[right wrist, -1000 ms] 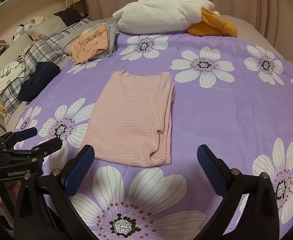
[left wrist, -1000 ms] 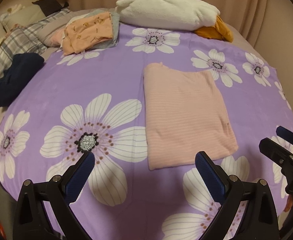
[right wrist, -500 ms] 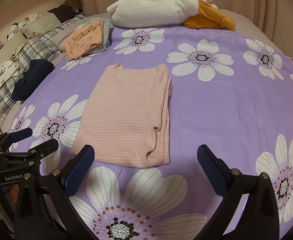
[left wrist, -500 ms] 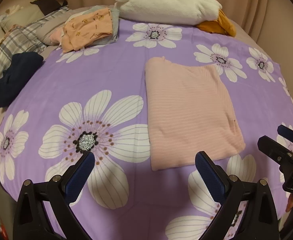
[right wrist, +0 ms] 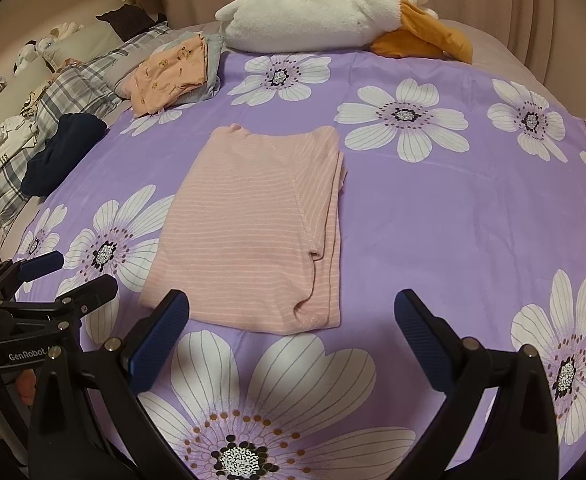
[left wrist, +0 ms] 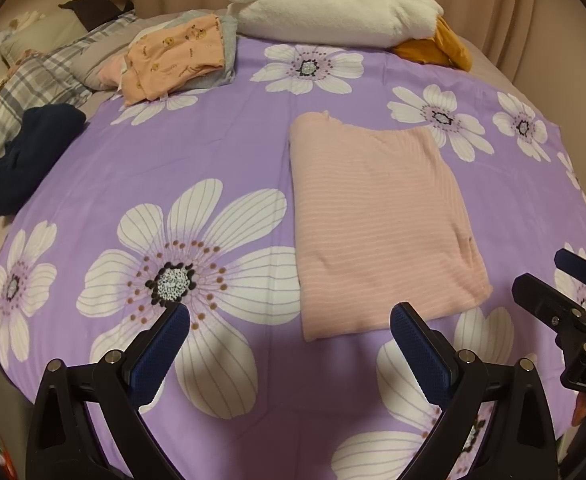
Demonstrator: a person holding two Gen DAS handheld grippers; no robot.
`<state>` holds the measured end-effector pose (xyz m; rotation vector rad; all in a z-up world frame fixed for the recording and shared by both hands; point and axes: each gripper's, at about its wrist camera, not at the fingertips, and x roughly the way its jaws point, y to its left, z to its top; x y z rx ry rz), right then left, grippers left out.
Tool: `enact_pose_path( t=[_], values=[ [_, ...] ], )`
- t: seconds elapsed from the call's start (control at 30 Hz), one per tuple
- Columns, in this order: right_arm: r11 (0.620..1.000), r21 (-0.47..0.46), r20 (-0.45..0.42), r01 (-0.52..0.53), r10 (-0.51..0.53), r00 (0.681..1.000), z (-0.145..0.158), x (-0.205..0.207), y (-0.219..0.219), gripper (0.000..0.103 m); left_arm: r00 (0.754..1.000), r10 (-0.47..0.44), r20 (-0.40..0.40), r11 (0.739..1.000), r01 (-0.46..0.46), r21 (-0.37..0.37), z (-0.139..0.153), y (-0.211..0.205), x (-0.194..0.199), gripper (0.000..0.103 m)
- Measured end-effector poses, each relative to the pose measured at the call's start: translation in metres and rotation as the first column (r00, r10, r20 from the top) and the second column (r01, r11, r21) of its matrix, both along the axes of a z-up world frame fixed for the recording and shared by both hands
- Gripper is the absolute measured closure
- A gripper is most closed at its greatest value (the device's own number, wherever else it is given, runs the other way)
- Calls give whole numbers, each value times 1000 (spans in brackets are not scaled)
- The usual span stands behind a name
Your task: Fold small clothes
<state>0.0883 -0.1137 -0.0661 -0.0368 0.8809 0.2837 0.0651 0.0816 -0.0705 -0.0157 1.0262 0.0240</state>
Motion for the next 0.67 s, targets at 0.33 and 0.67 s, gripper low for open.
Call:
enact_pose_path(
  t=[0.33,0.67],
  values=[
    [1000,-2,7,-6,6,1000,2,-1,2,0,1000,-2,4,1000,2,0,-2,-1,-1,3],
    [1000,-3,15,-12,12,1000,7,-6,5,0,1000,-14,16,1000,14,0,4,1,-4,3]
  ],
)
